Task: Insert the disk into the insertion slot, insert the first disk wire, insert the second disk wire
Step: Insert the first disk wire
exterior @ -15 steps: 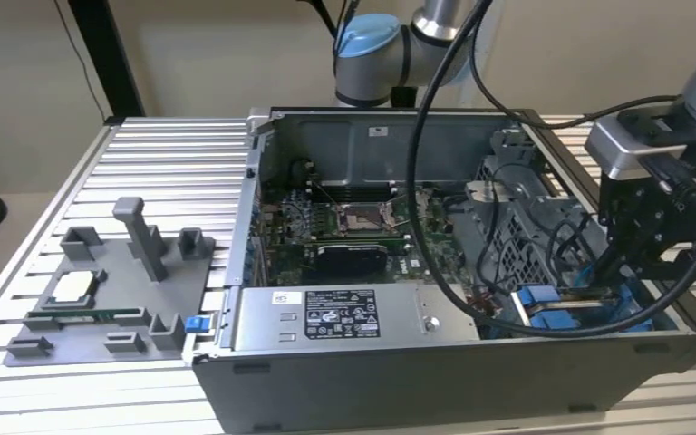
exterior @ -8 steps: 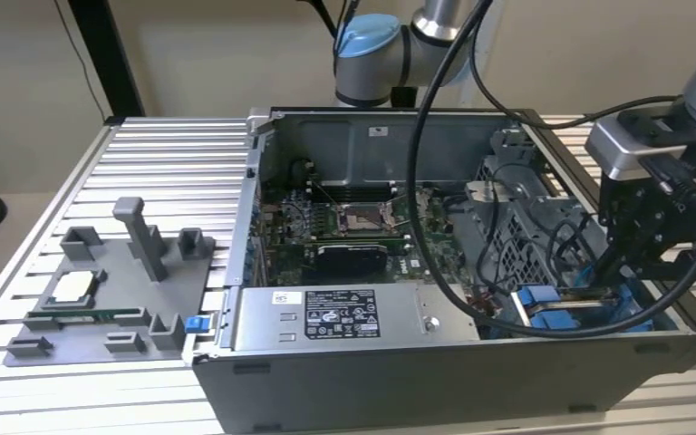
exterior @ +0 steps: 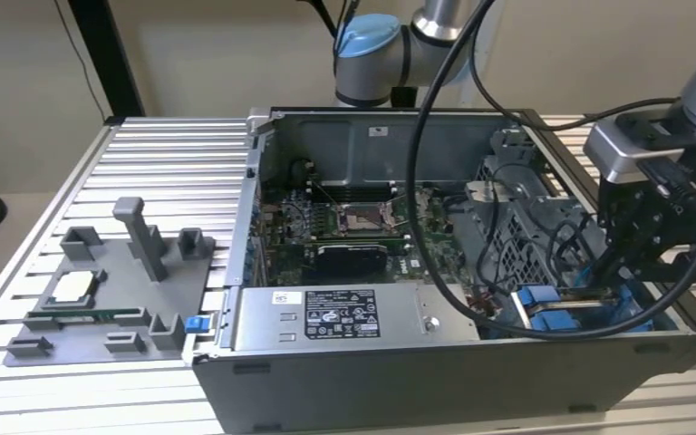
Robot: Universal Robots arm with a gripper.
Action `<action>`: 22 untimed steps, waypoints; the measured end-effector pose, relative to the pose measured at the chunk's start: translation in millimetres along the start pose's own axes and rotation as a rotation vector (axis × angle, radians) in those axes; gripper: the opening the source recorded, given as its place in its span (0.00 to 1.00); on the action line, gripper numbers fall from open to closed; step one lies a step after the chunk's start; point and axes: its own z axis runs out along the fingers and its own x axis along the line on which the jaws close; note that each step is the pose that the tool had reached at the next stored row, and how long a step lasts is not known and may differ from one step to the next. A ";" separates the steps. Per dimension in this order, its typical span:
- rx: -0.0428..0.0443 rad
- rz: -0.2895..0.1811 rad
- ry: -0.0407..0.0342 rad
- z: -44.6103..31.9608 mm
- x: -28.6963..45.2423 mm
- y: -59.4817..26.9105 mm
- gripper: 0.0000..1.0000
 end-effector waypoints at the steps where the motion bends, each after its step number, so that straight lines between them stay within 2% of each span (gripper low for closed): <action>1: 0.0004 0.000 -0.0047 0.7 0.1 0.0 0.00; 4: 0.0005 0.001 -0.0154 1.9 0.7 0.0 0.00; 9: 0.0004 0.001 -0.0179 3.0 5.0 -0.2 0.00; 10: 0.0005 0.001 -0.0228 3.5 5.1 -0.2 0.00; 12: 0.0003 0.002 -0.0400 4.2 6.2 -0.2 0.00; 13: 0.0002 0.002 -0.0455 4.3 7.4 -0.3 0.00; 19: 0.0000 0.004 -0.0702 6.1 11.2 -0.2 0.00; 22: 0.0000 0.004 -0.0751 6.6 13.8 -0.3 0.00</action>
